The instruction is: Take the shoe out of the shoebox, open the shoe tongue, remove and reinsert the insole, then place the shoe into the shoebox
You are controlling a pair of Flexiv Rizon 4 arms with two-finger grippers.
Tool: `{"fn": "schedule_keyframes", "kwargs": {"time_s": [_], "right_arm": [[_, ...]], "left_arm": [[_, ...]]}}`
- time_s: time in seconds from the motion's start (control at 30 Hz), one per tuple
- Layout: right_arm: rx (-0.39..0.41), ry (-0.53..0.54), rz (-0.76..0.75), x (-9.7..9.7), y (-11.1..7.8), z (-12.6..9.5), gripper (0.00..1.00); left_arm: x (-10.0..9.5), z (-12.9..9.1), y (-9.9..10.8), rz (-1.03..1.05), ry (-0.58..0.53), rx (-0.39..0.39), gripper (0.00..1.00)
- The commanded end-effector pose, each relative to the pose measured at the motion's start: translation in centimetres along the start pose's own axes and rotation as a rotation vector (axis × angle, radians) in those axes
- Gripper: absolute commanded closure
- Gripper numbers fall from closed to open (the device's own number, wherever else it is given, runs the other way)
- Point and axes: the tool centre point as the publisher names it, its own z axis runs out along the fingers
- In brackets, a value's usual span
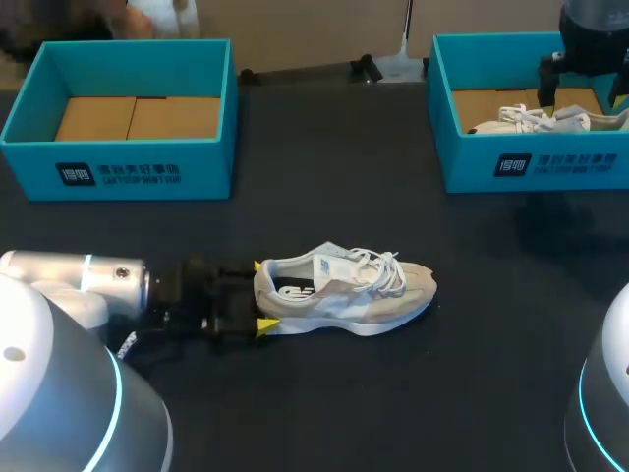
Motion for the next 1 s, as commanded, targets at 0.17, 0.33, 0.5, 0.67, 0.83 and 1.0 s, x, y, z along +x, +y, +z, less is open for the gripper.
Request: {"fn": "schedule_keyframes", "kwargs": {"time_s": [0.17, 0.33, 0.5, 0.67, 0.83, 1.0], "right_arm": [[-0.001, 0.000, 0.000, 0.0, -0.1, 0.0, 0.00], [-0.001, 0.000, 0.000, 0.0, -0.1, 0.0, 0.00], [-0.001, 0.000, 0.000, 0.0, -0.1, 0.0, 0.00], [-0.001, 0.000, 0.000, 0.0, -0.1, 0.0, 0.00], [-0.001, 0.000, 0.000, 0.0, -0.1, 0.0, 0.00], [-0.001, 0.000, 0.000, 0.0, -0.1, 0.0, 0.00]], "left_arm": [[-0.5, 1.3, 0.0, -0.004, -0.008, -0.004, 0.00], [-0.6, 1.8, 0.1, -0.010, -0.007, -0.011, 0.00], [-0.5, 2.1, 0.3, -0.015, 0.005, -0.020, 0.00], [-0.4, 2.2, 0.5, -0.023, 0.014, -0.030, 0.00], [-0.3, 2.2, 0.7, -0.025, 0.026, -0.034, 0.05], [-0.1, 2.3, 0.6, -0.027, 0.036, -0.035, 0.78]]}}
